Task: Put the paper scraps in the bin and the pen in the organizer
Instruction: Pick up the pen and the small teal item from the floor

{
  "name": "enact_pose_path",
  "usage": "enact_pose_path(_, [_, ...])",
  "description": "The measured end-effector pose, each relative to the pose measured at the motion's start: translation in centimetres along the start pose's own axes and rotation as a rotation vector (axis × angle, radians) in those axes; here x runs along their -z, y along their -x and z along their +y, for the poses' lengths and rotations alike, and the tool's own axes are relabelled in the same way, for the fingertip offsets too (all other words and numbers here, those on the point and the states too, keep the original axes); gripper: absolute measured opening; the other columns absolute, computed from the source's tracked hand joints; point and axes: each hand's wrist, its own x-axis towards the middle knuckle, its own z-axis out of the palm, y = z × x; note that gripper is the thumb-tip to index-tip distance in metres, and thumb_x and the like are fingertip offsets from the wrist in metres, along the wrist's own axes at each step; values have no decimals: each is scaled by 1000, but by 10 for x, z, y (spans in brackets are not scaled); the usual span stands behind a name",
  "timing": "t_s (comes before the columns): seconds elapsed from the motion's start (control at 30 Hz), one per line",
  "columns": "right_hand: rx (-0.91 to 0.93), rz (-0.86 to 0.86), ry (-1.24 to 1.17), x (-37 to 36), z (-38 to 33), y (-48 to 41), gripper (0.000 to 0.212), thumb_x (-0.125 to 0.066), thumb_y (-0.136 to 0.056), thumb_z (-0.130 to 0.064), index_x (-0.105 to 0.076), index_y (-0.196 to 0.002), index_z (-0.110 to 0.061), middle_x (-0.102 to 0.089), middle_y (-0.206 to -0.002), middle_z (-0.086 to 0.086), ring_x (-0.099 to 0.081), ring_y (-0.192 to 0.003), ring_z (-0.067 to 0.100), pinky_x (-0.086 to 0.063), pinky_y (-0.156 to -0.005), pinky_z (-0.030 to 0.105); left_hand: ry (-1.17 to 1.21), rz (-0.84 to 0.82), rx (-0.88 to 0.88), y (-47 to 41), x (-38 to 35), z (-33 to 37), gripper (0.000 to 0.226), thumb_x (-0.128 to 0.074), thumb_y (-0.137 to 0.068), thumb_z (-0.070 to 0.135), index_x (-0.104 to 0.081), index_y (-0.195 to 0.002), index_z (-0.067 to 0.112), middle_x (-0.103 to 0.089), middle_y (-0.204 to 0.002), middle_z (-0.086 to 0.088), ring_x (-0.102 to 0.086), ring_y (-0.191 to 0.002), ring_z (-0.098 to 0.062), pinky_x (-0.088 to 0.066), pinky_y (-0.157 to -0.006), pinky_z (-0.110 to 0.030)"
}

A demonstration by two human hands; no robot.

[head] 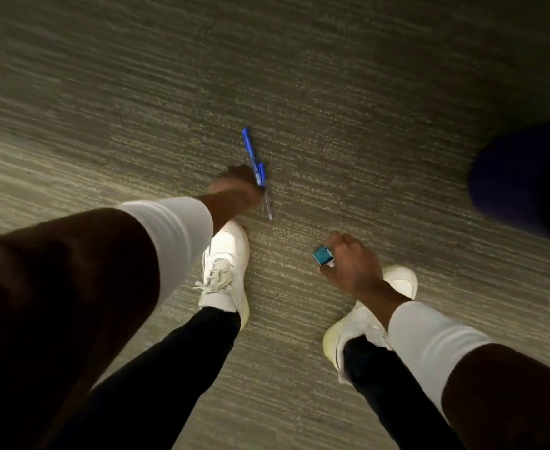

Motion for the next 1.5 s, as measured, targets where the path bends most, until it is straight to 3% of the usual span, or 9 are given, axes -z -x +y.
enact_pose_path(0.17, [-60, 86, 156, -47, 2, -16, 76, -80, -81, -44, -39, -138, -15, -57, -130, 16, -59, -116, 32, -58, -79, 42, 197, 113, 53, -53, -15, -17, 65, -67, -86, 67, -65, -113, 8, -64, -97, -9, -62, -90, -27, -43, -73, -32])
enact_pose_path(0.4, [-54, 94, 89, -64, 10, -21, 74, -78, -85, -37, -36, -142, -15, -57, -130, 15, -62, -114, 30, -62, -79, 43, 426, 182, 93, -78, -22, -4, 82, -86, -76, 51, -54, -136, 4, -62, -130, -15, -62, -118, -32, -42, -81, -31])
enact_pose_path(0.53, [-44, 93, 98, -65, 9, -24, 68, -77, -86, -31, -39, -140, -15, -60, -124, 15, -70, -100, 29, -63, -75, 41, 411, 174, 148, -85, -28, 1, 67, -95, -62, 50, -69, -112, 14, -71, -103, -1, -70, -94, -21, -56, -77, -33])
enact_pose_path(0.73, [-54, 87, 90, -66, 7, -26, 66, -78, -85, -24, -40, -138, -13, -59, -125, 18, -70, -99, 30, -64, -73, 42, 446, 193, 180, -78, -36, 12, 38, -89, -73, 41, -72, -97, 16, -74, -97, -6, -72, -92, -25, -59, -79, -36])
enact_pose_path(0.83, [-46, 66, 67, -63, 8, -27, 68, -80, -84, -27, -39, -137, -14, -59, -123, 16, -70, -100, 31, -64, -75, 43, 415, 215, 161, -76, -42, 16, 48, -87, -74, 41, -72, -108, 10, -74, -109, -12, -72, -104, -30, -57, -82, -36])
enact_pose_path(1.03, [-42, 54, 29, -60, 9, -25, 68, -80, -84, -26, -39, -137, -16, -57, -126, 15, -69, -104, 32, -63, -79, 45, 484, 212, 158, -82, -59, 9, 51, -97, -53, 44, -73, -88, 15, -78, -86, -7, -78, -78, -26, -65, -73, -44])
enact_pose_path(1.17, [-45, 58, 33, -60, 9, -24, 69, -80, -84, -25, -38, -138, -15, -57, -126, 16, -69, -103, 32, -63, -79, 45, 535, 174, 83, -79, -62, 7, 29, -90, -74, 30, -75, -88, 11, -77, -81, -8, -78, -68, -26, -66, -70, -42])
enact_pose_path(1.27, [-38, 58, 42, -61, 10, -24, 66, -78, -86, -21, -39, -138, -13, -57, -125, 17, -69, -101, 31, -64, -76, 44, 547, 205, 78, -74, -64, 6, 33, -77, -83, 46, -76, -87, 13, -77, -76, -7, -77, -65, -24, -66, -68, -40])
enact_pose_path(1.5, [-35, 48, 40, -58, 10, -25, 68, -79, -86, -20, -38, -140, -12, -57, -127, 18, -68, -104, 33, -63, -79, 46, 250, 228, 107, -32, -52, 27, 35, -44, -109, 36, -60, -126, 10, -67, -126, -16, -63, -118, -36, -46, -88, -40])
